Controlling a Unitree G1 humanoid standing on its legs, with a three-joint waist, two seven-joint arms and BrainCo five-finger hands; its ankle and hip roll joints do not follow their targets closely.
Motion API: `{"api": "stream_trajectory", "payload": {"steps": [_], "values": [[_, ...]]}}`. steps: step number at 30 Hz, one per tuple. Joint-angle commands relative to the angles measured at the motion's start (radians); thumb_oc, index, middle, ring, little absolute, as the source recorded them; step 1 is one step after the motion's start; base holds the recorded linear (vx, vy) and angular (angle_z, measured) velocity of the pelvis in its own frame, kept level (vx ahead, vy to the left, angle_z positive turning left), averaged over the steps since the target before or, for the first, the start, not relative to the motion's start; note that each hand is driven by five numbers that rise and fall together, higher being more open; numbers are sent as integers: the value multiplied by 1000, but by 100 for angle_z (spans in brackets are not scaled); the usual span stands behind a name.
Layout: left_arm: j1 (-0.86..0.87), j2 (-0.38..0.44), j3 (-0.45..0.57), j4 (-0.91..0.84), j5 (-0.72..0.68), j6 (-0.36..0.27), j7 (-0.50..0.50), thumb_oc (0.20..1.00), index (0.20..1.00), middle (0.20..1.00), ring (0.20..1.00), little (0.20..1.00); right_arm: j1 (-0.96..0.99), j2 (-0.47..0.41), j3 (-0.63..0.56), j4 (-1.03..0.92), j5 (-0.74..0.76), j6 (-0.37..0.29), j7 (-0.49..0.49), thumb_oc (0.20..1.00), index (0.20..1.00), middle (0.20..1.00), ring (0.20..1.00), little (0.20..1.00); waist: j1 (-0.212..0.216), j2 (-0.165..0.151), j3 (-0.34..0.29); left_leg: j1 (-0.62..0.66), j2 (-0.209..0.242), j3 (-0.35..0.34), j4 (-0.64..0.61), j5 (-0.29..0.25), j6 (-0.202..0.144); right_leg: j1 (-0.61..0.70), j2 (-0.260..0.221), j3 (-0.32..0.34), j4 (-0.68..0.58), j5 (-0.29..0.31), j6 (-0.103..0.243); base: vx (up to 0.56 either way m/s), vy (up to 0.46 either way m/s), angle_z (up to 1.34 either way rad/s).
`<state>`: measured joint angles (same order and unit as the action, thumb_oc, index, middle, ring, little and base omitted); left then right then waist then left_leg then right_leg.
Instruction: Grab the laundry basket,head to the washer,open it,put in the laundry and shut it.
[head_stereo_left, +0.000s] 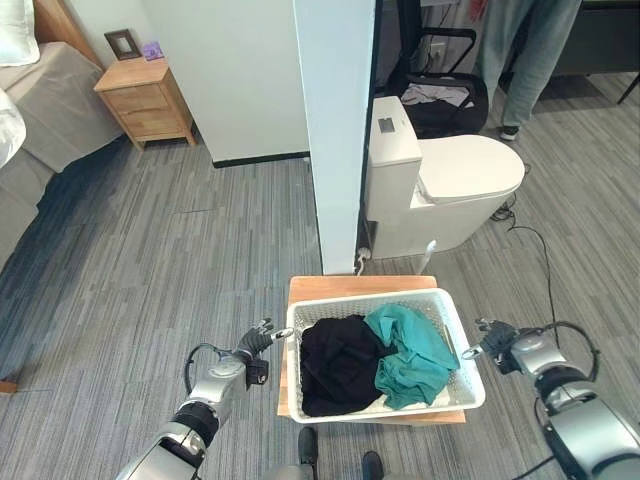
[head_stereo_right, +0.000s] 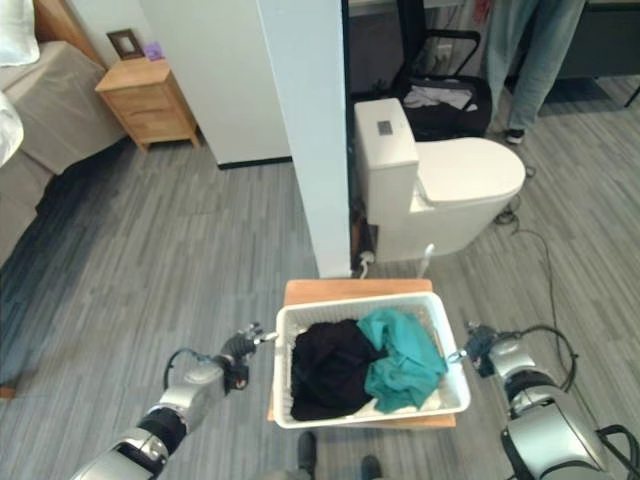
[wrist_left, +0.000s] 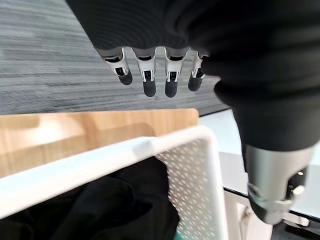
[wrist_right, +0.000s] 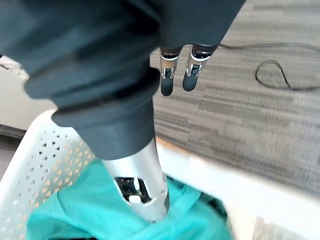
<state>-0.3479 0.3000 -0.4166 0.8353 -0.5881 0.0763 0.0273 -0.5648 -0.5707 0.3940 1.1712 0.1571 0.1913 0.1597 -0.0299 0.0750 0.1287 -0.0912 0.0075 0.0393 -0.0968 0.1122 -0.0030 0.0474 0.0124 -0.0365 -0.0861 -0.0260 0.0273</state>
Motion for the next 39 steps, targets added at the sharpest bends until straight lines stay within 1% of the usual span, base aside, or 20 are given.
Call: {"api": "stream_trajectory", "payload": {"steps": [1, 9, 11, 12, 13, 15, 16, 17, 21, 22, 23, 24, 26, 27, 28, 29, 30, 32, 35, 39], "values": [[-73, -34, -22, 25, -12, -37, 9, 1000, 1000, 1000, 1000, 1000, -47, -34, -4, 20, 49, -43, -30, 1000, 1000, 1000, 1000, 1000, 36, -1, 7, 57, 42, -22, 16, -86, -45, -111, -76, -43, 8, 45, 59, 0, 0, 0], [-63, -50, -60, 36, 5, -36, -8, 1000, 1000, 1000, 1000, 1000, -25, -9, -32, 69, 103, -55, -41, 1000, 1000, 1000, 1000, 1000, 44, 1, 11, 56, 39, -32, 17, -88, -43, -110, -78, -51, 9, 41, 56, 0, -1, 1], [-78, -54, -91, 56, 30, -35, -20, 1000, 1000, 1000, 1000, 1000, -41, -11, -44, 106, 138, -59, -46, 1000, 1000, 1000, 1000, 1000, 48, 5, 19, 47, 37, -37, 19, -87, -43, -119, -80, -54, 10, 42, 57, -21, -2, 2], [-115, -57, -131, 86, 67, -35, -35, 1000, 1000, 1000, 1000, 1000, -75, -23, -44, 150, 153, -62, -49, 1000, 1000, 1000, 1000, 1000, 50, 10, 29, 33, 35, -41, 22, -84, -43, -129, -81, -56, 13, 43, 57, -31, -1, 5], [-115, -57, -131, 86, 67, -35, -35, 1000, 1000, 1000, 1000, 1000, -76, -23, -44, 150, 153, -62, -49, 1000, 1000, 1000, 1000, 1000, 50, 10, 29, 33, 35, -41, 22, -84, -43, -129, -81, -56, 13, 43, 57, -31, 1, 5], [-173, -60, -172, 136, 116, -30, -50, 1000, 1000, 1000, 1000, 1000, -127, -40, -36, 176, 159, -62, -50, 1000, 1000, 1000, 1000, 1000, 47, 15, 42, 18, 34, -40, 26, -80, -44, -145, -81, -55, 17, 46, 58, -41, 6, 12], [-173, -60, -172, 136, 116, -30, -50, 1000, 1000, 1000, 1000, 1000, -127, -40, -36, 176, 159, -62, -50, 1000, 1000, 1000, 1000, 1000, 47, 15, 42, 18, 34, -40, 26, -80, -44, -145, -81, -55, 17, 46, 58, -56, 8, 17], [-223, -60, -199, 179, 163, -33, -57, 1000, 1000, 1000, 1000, 1000, -151, -49, -29, 191, 163, -65, -51, 1000, 1000, 1000, 1000, 1000, 44, 16, 50, 8, 34, -39, 26, -77, -44, -158, -82, -53, 21, 48, 59, -25, 4, 10], [-290, -65, -233, 229, 216, -39, -61, 1000, 1000, 1000, 1000, 1000, -182, -52, -16, 210, 164, -69, -52, 1000, 1000, 1000, 1000, 1000, 42, 18, 63, -6, 33, -40, 29, -74, -45, -174, -83, -50, 27, 50, 60, -33, -7, 2], [-331, -68, -261, 261, 265, -41, -65, 1000, 1000, 1000, 1000, 1000, -199, -54, -7, 229, 166, -71, -51, 1000, 1000, 1000, 1000, 1000, 40, 19, 73, -17, 32, -40, 35, -72, -46, -184, -83, -49, 31, 51, 60, -36, -7, 0], [-332, -68, -261, 261, 265, -42, -65, 1000, 1000, 1000, 1000, 1000, -200, -54, -7, 230, 166, -71, -51, 1000, 1000, 1000, 1000, 1000, 40, 19, 74, -18, 32, -40, 35, -73, -46, -184, -83, -49, 31, 51, 60, -42, -16, 4], [-375, -81, -285, 318, 318, -44, -66, 1000, 1000, 1000, 1000, 1000, -215, -47, 1, 245, 173, -75, -51, 1000, 1000, 1000, 1000, 1000, 39, 19, 83, -25, 31, -41, 39, -72, -46, -192, -83, -46, 34, 52, 60, 0, 0, 0], [-399, -91, -292, 351, 339, -46, -65, 1000, 1000, 1000, 1000, 1000, -227, -42, 6, 253, 176, -79, -51, 1000, 1000, 1000, 1000, 1000, 39, 18, 89, -29, 31, -40, 41, -71, -46, -196, -83, -45, 35, 53, 60, -18, -3, 0], [-435, -114, -309, 420, 385, -49, -66, 1000, 1000, 1000, 1000, 1000, -252, -30, 26, 274, 176, -82, -48, 1000, 1000, 1000, 1000, 1000, 36, 17, 96, -36, 31, -39, 42, -70, -46, -206, -81, -39, 36, 55, 61, 0, 0, 0], [-436, -114, -309, 421, 385, -49, -67, 1000, 1000, 1000, 1000, 1000, -253, -31, 26, 275, 176, -82, -47, 1000, 1000, 1000, 1000, 1000, 36, 17, 96, -36, 31, -39, 43, -70, -46, -207, -81, -38, 36, 55, 61, -23, -5, -4], [-452, -144, -305, 489, 374, -42, -77, 1000, 1000, 1000, 1000, 1000, -275, -10, 45, 299, 173, -79, -44, 1000, 1000, 1000, 1000, 1000, 34, 15, 99, -40, 32, -35, 44, -69, -46, -212, -79, -34, 36, 57, 61, 1, -4, -5], [-452, -144, -305, 489, 374, -42, -77, 1000, 1000, 1000, 1000, 1000, -276, -10, 45, 299, 173, -79, -44, 1000, 1000, 1000, 1000, 1000, 34, 15, 99, -40, 32, -35, 44, -69, -46, -212, -79, -34, 36, 57, 61, 6, -7, -6], [-468, -155, -287, 558, 365, -38, -71, 1000, 1000, 1000, 1000, 1000, -299, 18, 63, 314, 173, -76, -41, 1000, 1000, 1000, 1000, 1000, 30, 10, 103, -40, 34, -31, 43, -69, -46, -215, -77, -26, 33, 60, 60, 2, -7, -5], [-494, -151, -244, 634, 369, -29, -58, 1000, 1000, 1000, 1000, 1000, -328, 51, 79, 330, 170, -72, -42, 1000, 1000, 1000, 1000, 1000, 25, 2, 107, -45, 37, -27, 43, -66, -48, -224, -74, -21, 35, 61, 56, -2, -10, -8], [-525, -125, -204, 680, 382, -19, -36, 1000, 1000, 1000, 1000, 1000, -354, 96, 104, 337, 153, -66, -45, 1000, 1000, 1000, 1000, 1000, 18, -13, 112, -54, 41, -22, 37, -60, -50, -242, -68, -16, 35, 67, 53, -4, -15, -9]]}}
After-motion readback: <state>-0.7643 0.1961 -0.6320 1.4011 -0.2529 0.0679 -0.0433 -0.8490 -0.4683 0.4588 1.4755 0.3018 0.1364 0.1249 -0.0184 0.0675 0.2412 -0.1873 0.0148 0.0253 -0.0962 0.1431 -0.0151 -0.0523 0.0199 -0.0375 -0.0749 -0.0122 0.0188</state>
